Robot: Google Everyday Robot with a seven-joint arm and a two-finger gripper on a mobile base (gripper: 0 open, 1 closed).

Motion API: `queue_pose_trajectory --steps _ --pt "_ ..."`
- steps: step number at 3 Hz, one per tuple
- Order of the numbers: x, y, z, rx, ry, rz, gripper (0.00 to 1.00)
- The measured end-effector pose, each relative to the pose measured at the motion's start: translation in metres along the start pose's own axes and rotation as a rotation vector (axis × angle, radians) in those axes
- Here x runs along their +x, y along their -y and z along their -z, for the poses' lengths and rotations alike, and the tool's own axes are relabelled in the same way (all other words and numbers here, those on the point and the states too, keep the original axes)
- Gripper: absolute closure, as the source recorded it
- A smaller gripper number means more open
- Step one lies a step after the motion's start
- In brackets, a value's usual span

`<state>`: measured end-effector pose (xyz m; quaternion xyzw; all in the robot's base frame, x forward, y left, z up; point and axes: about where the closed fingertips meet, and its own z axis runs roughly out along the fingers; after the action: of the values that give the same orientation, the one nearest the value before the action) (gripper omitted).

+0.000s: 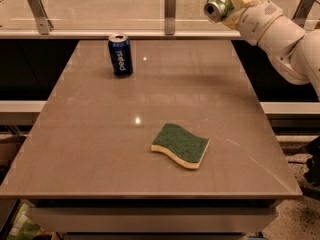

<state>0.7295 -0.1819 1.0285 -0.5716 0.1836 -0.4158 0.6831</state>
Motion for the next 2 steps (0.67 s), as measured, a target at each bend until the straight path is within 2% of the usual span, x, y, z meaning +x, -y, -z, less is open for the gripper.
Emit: queue_pose_trajectory --steps 2 --pt "0.0031 0.0148 0.0061 -0.001 0.018 0.256 1.00"
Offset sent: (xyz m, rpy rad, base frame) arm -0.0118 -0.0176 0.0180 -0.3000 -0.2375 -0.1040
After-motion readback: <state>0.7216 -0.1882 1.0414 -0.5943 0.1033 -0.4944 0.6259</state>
